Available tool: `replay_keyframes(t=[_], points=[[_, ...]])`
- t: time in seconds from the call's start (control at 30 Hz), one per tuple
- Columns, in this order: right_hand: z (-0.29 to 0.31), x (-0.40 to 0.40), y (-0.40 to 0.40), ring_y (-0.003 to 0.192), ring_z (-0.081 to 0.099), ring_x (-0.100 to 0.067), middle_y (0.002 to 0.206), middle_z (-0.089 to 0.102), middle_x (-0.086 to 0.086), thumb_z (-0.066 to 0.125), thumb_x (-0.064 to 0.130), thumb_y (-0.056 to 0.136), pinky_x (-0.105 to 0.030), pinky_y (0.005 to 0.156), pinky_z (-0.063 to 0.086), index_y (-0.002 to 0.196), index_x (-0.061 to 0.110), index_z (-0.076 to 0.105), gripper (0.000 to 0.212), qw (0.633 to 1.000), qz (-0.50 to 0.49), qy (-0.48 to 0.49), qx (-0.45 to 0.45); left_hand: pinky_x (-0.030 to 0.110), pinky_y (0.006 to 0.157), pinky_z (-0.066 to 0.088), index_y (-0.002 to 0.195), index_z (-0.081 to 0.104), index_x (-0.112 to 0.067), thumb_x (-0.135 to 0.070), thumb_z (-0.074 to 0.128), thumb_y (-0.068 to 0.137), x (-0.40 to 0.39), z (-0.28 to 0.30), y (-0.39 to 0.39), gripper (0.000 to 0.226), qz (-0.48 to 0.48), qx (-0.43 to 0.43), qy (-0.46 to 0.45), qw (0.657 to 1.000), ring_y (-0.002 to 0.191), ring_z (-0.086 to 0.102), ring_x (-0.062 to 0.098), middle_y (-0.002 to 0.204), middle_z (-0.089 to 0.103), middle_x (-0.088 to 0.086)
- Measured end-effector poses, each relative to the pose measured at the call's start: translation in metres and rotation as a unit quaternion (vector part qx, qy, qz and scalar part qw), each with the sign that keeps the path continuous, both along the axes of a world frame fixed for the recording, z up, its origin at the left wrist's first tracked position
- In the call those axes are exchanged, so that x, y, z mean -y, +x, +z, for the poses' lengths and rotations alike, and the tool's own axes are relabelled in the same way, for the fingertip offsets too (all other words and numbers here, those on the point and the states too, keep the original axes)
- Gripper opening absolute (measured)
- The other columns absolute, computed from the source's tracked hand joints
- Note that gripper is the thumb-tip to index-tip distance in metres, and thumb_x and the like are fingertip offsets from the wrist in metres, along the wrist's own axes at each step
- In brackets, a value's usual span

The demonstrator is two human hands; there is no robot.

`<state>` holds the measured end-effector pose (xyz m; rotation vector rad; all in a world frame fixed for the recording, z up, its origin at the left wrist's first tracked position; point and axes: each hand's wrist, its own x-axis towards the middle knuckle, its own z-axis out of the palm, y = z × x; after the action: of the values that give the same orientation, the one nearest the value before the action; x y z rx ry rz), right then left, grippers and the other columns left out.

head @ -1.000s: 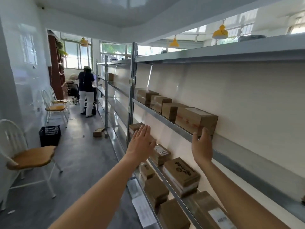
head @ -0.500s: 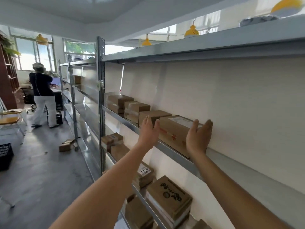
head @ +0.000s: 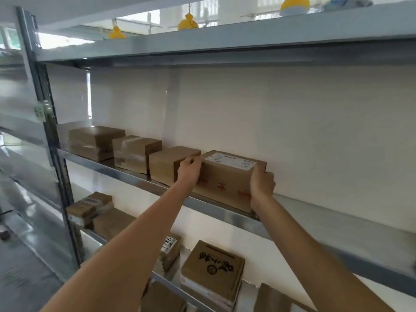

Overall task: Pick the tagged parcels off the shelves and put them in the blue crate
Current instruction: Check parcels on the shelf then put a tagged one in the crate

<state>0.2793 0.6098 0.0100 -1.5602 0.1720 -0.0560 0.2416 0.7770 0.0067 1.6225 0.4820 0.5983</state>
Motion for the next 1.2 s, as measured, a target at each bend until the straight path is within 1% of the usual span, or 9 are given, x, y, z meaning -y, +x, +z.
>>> replay_keyframes(t=[0.1, 0.17, 0.3, 0.47, 0.63, 0.77, 0.83, 0.97, 1.2], points=[[-0.001, 0.004, -0.016, 0.11, 0.056, -0.028, 0.127, 0.057, -0.008, 0.043, 0.037, 0.094, -0.047, 0.094, 0.049, 0.124, 0.014, 0.053, 0.039, 0.997, 0.002, 0.036, 0.063, 0.032, 0.087, 0.042, 0.129, 0.056, -0.015, -0.033, 0.046, 0.096, 0.001, -0.008, -0.009, 0.04, 0.031, 0.073, 0.015, 0.997, 0.099, 0.054, 0.017, 0.11, 0.06, -0.002], [-0.006, 0.004, -0.031, 0.109, 0.059, -0.021, 0.123, 0.062, -0.002, 0.045, 0.032, 0.094, -0.045, 0.097, 0.049, 0.122, 0.021, 0.056, 0.031, 0.99, 0.004, 0.05, 0.133, 0.025, 0.083, 0.038, 0.12, 0.059, -0.015, -0.027, 0.046, 0.096, 0.005, -0.015, -0.02, 0.03, 0.047, 0.139, 0.014, 0.989, 0.088, 0.051, 0.004, 0.094, 0.051, -0.018], [-0.013, 0.0, -0.06, 0.112, 0.06, -0.009, 0.123, 0.063, 0.01, 0.047, 0.037, 0.097, -0.038, 0.1, 0.047, 0.135, 0.029, 0.05, 0.039, 0.974, 0.009, 0.073, 0.216, -0.002, 0.065, 0.039, 0.117, 0.056, -0.018, -0.011, 0.039, 0.096, 0.014, -0.031, -0.04, 0.028, 0.05, 0.234, 0.006, 0.971, 0.084, 0.051, -0.02, 0.097, 0.055, -0.016], [-0.012, 0.001, -0.076, 0.11, 0.059, -0.006, 0.121, 0.063, 0.012, 0.046, 0.033, 0.098, -0.035, 0.098, 0.048, 0.137, 0.03, 0.049, 0.039, 0.971, -0.005, 0.057, 0.232, 0.006, 0.071, 0.043, 0.121, 0.057, -0.017, -0.009, 0.039, 0.096, 0.015, -0.035, -0.05, 0.031, 0.026, 0.248, -0.027, 0.968, 0.091, 0.055, -0.008, 0.104, 0.06, -0.012], [-0.01, 0.008, -0.074, 0.109, 0.06, -0.008, 0.121, 0.063, 0.008, 0.046, 0.036, 0.098, -0.03, 0.091, 0.05, 0.136, 0.028, 0.049, 0.039, 0.971, 0.001, 0.045, 0.234, 0.01, 0.075, 0.042, 0.125, 0.056, -0.019, -0.015, 0.04, 0.099, 0.019, -0.026, -0.054, 0.031, 0.015, 0.219, -0.03, 0.975, 0.094, 0.053, -0.002, 0.103, 0.056, -0.015], [-0.008, 0.016, -0.064, 0.092, 0.058, 0.0, 0.106, 0.059, 0.012, 0.051, 0.046, 0.094, -0.015, 0.064, 0.045, 0.123, 0.026, 0.038, 0.037, 0.981, 0.021, 0.06, 0.183, 0.031, 0.1, 0.043, 0.134, 0.051, -0.023, -0.032, 0.041, 0.101, 0.016, -0.018, -0.05, 0.036, -0.058, 0.137, -0.064, 0.987, 0.106, 0.053, 0.009, 0.112, 0.056, -0.011], [-0.014, 0.027, -0.059, 0.092, 0.056, -0.002, 0.107, 0.056, 0.011, 0.056, 0.049, 0.09, -0.019, 0.065, 0.045, 0.121, 0.028, 0.036, 0.042, 0.986, 0.039, 0.054, 0.155, 0.032, 0.102, 0.038, 0.138, 0.048, -0.025, -0.042, 0.041, 0.1, 0.012, -0.018, -0.046, 0.042, -0.117, 0.086, -0.056, 0.988, 0.114, 0.049, 0.015, 0.123, 0.053, -0.006], [-0.027, 0.039, -0.048, 0.099, 0.056, -0.007, 0.111, 0.056, 0.012, 0.059, 0.049, 0.087, -0.03, 0.077, 0.05, 0.125, 0.03, 0.036, 0.048, 0.989, 0.063, 0.024, 0.13, 0.031, 0.092, 0.034, 0.138, 0.048, -0.025, -0.045, 0.039, 0.1, 0.012, -0.022, -0.037, 0.044, -0.141, 0.049, -0.021, 0.989, 0.109, 0.045, 0.015, 0.118, 0.049, -0.006], [-0.018, 0.034, -0.033, 0.086, 0.053, -0.006, 0.102, 0.054, 0.005, 0.053, 0.053, 0.089, -0.026, 0.061, 0.042, 0.123, 0.023, 0.04, 0.046, 0.996, 0.029, 0.012, 0.078, 0.048, 0.099, 0.047, 0.121, 0.056, -0.022, -0.048, 0.039, 0.095, 0.02, -0.003, -0.016, 0.041, -0.111, -0.026, -0.063, 0.992, 0.109, 0.056, 0.029, 0.119, 0.059, 0.008]])
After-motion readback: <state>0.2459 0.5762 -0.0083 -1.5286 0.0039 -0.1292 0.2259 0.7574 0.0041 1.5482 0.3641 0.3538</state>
